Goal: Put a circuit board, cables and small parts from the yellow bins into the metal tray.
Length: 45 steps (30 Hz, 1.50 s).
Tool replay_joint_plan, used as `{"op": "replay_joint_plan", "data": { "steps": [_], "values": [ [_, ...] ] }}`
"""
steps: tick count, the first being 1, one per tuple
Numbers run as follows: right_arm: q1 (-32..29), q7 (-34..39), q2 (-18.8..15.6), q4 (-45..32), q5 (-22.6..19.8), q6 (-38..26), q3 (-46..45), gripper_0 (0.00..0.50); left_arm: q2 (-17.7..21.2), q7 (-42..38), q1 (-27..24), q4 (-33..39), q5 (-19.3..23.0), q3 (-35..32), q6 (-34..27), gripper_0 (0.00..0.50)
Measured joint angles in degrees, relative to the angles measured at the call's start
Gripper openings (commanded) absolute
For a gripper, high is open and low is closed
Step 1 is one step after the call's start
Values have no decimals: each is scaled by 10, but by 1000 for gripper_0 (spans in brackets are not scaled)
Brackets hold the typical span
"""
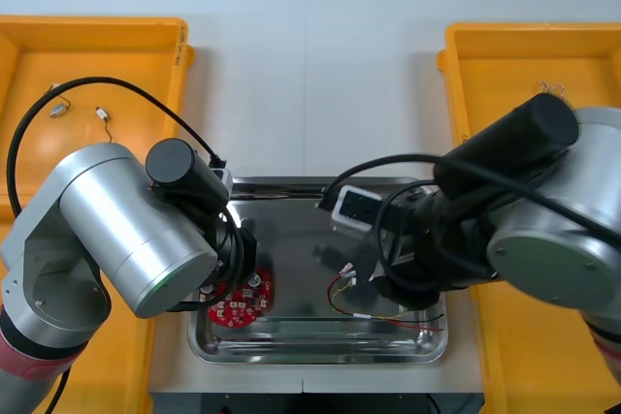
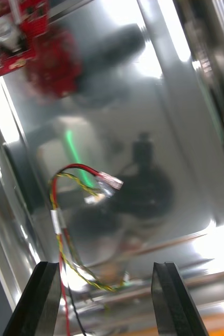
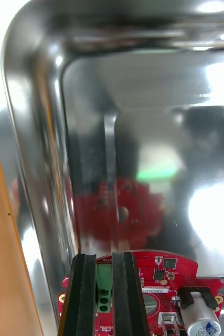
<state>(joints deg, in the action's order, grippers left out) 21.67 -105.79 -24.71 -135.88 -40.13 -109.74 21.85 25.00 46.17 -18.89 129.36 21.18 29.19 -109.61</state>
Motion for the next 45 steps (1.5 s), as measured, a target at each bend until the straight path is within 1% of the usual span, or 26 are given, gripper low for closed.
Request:
{"op": "replay_joint_plan", "data": {
  "steps": [4,6,11,17,22,28,30,31,32,33,34,35,40,45],
  "values": [
    [1,0,-16,-3,-38,0,-61,500,-3,0,1,-4,-9,10,0,0],
    [1,0,-25,-3,-51,0,-88,500,-5,0,1,-8,-12,13,3,0],
    [9,1,-52,-4,-93,0,-161,500,-11,0,1,-27,-22,21,31,0],
    [27,3,-73,-2,-127,0,-253,500,-16,0,1,-46,-32,28,58,0],
    [42,17,-91,14,-124,0,-307,500,-17,0,1,-48,-33,36,63,0],
    [66,24,-99,54,-86,0,-336,500,-17,0,1,-49,-38,47,63,5],
    [77,25,-99,82,-70,0,-344,500,-17,0,1,-49,-38,49,63,84],
    [85,27,-99,99,-63,0,-349,500,-17,-1,1,-49,-38,50,63,149],
    [93,31,-99,119,-57,0,-353,500,-17,-1,1,-49,-38,50,63,242],
    [101,35,-99,137,-53,0,-357,500,-17,-1,1,-49,-38,50,63,301],
    [110,38,-99,157,-47,0,-361,500,-17,-1,1,-49,-38,50,63,487],
    [119,39,-99,175,-40,0,-364,500,-17,-1,1,-49,-38,50,64,500],
    [151,39,-99,247,2,0,-371,500,-17,-1,1,-49,-39,53,68,500],
    [159,39,-99,296,34,0,-373,500,-17,-17,1,-49,-39,56,74,500]
  ]
}}
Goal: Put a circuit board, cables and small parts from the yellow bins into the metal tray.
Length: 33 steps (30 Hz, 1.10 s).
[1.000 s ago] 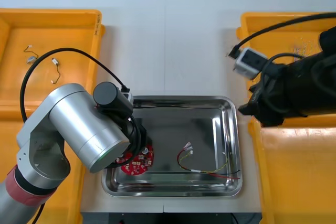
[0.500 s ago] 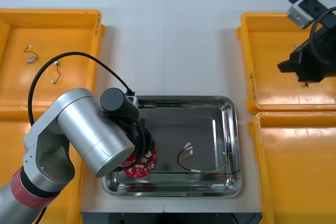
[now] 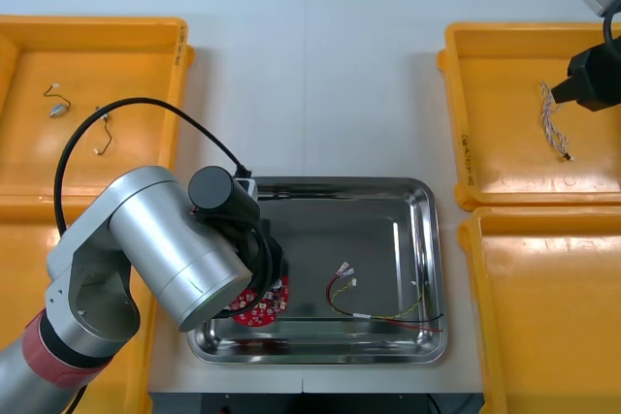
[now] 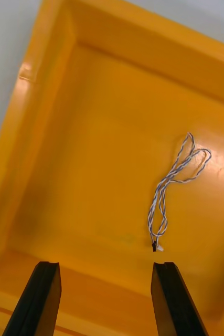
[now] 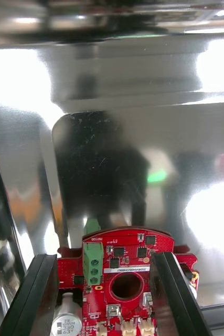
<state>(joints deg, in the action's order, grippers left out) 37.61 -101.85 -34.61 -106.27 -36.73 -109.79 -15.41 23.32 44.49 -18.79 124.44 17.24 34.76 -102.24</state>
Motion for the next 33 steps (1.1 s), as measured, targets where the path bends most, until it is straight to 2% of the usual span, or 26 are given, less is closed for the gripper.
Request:
{"op": "replay_joint_plan", "data": {
  "steps": [9,15,18,33],
  "values": [
    [16,-10,0,95,18,0,0,500,0,-16,0,0,0,0,10,500],
    [38,-93,-5,182,29,19,-10,500,1,-16,0,0,-6,0,30,500],
    [52,-97,-7,220,36,41,-20,500,2,-16,-4,0,-2,-2,32,500],
    [61,-102,-25,321,57,166,-25,500,51,-16,-72,0,130,-88,5,500]
  ]
}}
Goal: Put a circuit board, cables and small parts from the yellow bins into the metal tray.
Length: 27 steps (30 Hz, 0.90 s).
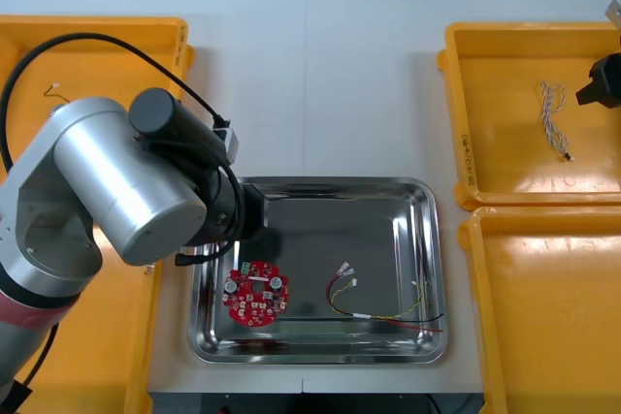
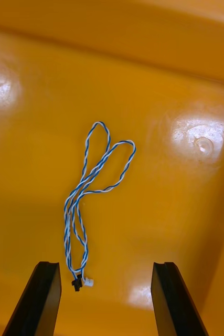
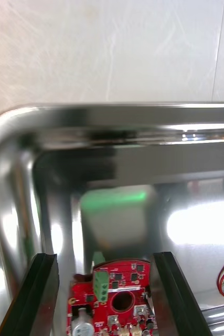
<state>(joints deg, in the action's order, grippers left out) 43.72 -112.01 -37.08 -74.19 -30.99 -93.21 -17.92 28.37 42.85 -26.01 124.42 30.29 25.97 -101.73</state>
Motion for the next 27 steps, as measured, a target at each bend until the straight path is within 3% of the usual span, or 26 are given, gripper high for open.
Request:
{"op": "replay_joint_plan", "data": {
  "steps": [19,27],
  "values": [
    [17,-20,19,102,-1,78,15,500,106,10,-72,-31,138,-75,-29,500],
    [18,-20,30,110,-1,81,35,500,145,139,-100,-99,167,-92,-29,500]
  ]
}}
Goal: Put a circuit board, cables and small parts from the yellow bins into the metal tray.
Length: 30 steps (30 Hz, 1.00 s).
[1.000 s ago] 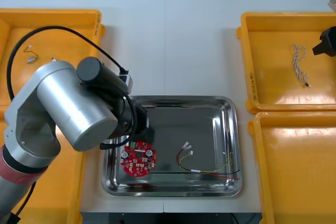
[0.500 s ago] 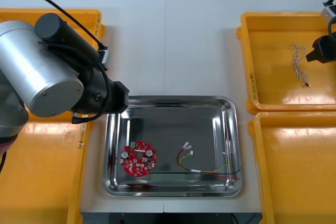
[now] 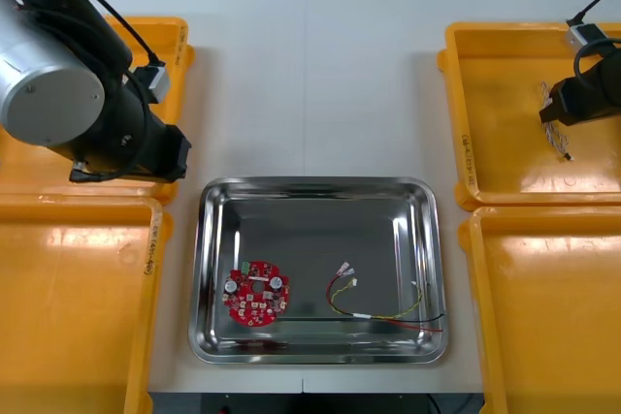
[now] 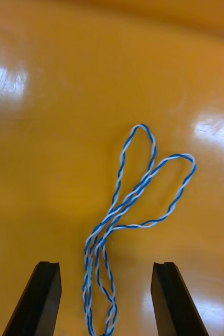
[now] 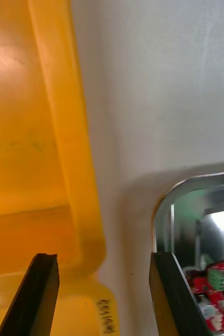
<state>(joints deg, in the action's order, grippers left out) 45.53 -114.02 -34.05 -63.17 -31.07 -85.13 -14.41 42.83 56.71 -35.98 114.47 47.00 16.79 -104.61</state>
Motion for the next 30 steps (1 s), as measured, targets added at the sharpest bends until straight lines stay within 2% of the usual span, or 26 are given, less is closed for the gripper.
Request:
{"op": "replay_joint_plan", "data": {
  "steps": [5,15,24,30],
  "values": [
    [0,-9,7,9,0,0,0,500,20,69,-15,-46,15,-8,2,500],
    [0,-15,8,10,8,0,21,500,73,83,-40,-134,68,-26,25,500],
    [0,-30,8,10,34,0,26,500,109,264,-54,-182,92,-38,39,500],
    [0,-43,8,13,42,0,26,500,125,280,-54,-213,103,-50,66,500]
  ]
}}
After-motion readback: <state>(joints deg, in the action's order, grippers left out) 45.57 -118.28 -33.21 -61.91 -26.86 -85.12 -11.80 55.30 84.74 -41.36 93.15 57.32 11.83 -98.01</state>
